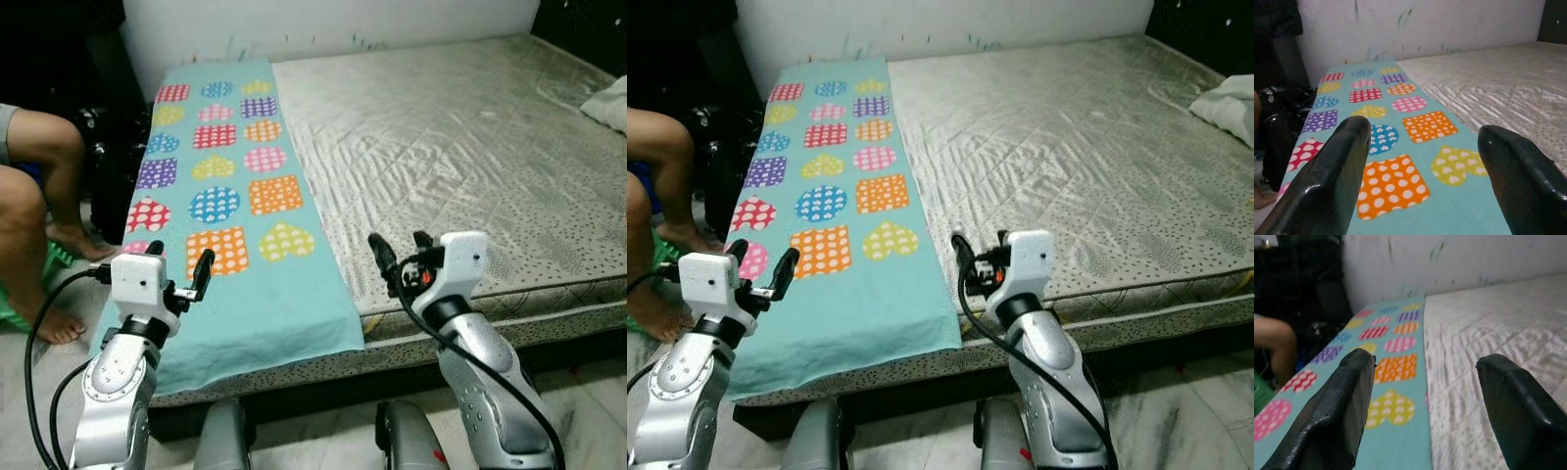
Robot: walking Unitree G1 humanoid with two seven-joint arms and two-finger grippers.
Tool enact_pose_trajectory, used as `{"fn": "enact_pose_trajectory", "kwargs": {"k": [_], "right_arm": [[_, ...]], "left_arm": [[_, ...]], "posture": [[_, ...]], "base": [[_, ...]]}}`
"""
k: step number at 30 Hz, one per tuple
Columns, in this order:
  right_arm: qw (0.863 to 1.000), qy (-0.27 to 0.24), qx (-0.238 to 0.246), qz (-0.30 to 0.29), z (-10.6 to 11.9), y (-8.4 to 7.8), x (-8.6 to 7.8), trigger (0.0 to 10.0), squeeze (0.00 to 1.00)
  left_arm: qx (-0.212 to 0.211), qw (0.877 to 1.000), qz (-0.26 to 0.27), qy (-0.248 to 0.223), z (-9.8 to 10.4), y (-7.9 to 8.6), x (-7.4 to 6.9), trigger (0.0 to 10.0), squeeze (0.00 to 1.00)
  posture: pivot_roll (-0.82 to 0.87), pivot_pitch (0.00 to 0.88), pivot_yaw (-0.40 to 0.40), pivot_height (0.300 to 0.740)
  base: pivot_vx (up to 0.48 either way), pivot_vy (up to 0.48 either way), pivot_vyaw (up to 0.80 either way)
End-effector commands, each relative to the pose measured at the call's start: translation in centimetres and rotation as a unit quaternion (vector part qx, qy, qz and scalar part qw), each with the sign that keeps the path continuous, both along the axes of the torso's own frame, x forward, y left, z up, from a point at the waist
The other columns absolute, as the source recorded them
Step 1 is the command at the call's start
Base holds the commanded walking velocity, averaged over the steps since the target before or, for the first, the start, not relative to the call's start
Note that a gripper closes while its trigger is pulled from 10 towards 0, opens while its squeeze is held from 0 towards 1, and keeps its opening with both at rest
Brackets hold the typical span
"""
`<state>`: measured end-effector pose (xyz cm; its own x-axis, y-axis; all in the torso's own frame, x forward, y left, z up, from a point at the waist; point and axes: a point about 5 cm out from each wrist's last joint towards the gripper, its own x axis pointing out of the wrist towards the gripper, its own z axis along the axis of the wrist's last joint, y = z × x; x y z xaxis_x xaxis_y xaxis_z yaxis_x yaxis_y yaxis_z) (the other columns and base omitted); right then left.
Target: Clean up the room
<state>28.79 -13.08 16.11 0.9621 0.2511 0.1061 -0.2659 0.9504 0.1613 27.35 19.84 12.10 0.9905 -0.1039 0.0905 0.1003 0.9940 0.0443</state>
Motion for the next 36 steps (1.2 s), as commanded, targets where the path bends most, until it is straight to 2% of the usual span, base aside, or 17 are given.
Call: {"fn": "enact_pose_trajectory", "kwargs": {"k": [1, 6, 10, 18, 21, 25, 30, 32, 36], "right_arm": [[1.000, -0.001, 0.010, -0.004, 0.0, -0.1, 0.3, 10.0, 0.00], [1.000, -0.005, 0.027, -0.002, 0.3, -0.1, 0.7, 10.0, 0.00], [1.000, -0.006, 0.029, 0.001, 0.3, -0.1, 0.8, 10.0, 0.00], [0.999, -0.007, 0.037, 0.000, 0.1, 0.1, 1.4, 10.0, 0.00], [0.999, -0.009, 0.034, -0.006, 0.0, 0.2, 1.7, 10.0, 0.00], [0.999, -0.013, 0.032, -0.014, -0.2, 0.2, 2.6, 10.0, 0.00], [0.999, -0.014, 0.023, -0.018, -0.6, 0.0, 3.0, 10.0, 0.00], [0.999, -0.010, 0.005, -0.037, -1.0, -0.5, 3.1, 10.0, 0.00], [0.999, -0.002, -0.008, -0.053, -1.7, -1.2, 2.8, 10.0, 0.00]], "left_arm": [[-0.003, 1.000, 0.005, 0.003, -0.2, 0.2, 0.2, 10.0, 0.00], [-0.018, 1.000, -0.015, 0.013, -1.0, -1.0, 0.2, 10.0, 0.00], [-0.019, 1.000, -0.018, 0.013, -1.1, -1.2, 0.4, 10.0, 0.00], [-0.020, 0.999, -0.026, 0.006, -0.9, -1.6, 1.3, 10.0, 0.00], [-0.020, 0.999, -0.024, 0.007, -1.0, -1.6, 1.8, 10.0, 0.00], [-0.015, 1.000, -0.024, 0.008, -0.6, -1.8, 3.2, 10.0, 0.00], [-0.025, 1.000, -0.014, 0.006, -0.8, -2.1, 3.6, 10.0, 0.00], [-0.032, 0.999, -0.004, 0.005, -0.9, -2.2, 3.7, 10.0, 0.00], [-0.020, 1.000, -0.006, 0.010, -1.3, -2.4, 3.4, 10.0, 0.00]], "posture": [[-0.12, 0.000, 0.058, 0.597], [-0.13, 0.000, 0.061, 0.632], [-0.13, 0.000, 0.061, 0.647], [-0.12, 0.000, 0.071, 0.737], [-0.13, 0.000, 0.081, 0.740], [-0.12, 0.000, 0.091, 0.740], [-0.13, 0.000, 0.076, 0.740], [-0.13, 0.000, 0.070, 0.740], [-0.13, 0.000, 0.068, 0.740]], "base": [[0.000, 0.000, 0.00], [0.000, 0.000, 0.00], [0.000, 0.000, 0.00], [0.000, 0.000, 0.00], [0.000, 0.000, 0.00], [0.000, 0.000, 0.00], [0.000, 0.000, 0.00], [0.000, 0.000, 0.00], [0.000, 0.000, 0.00]]}}
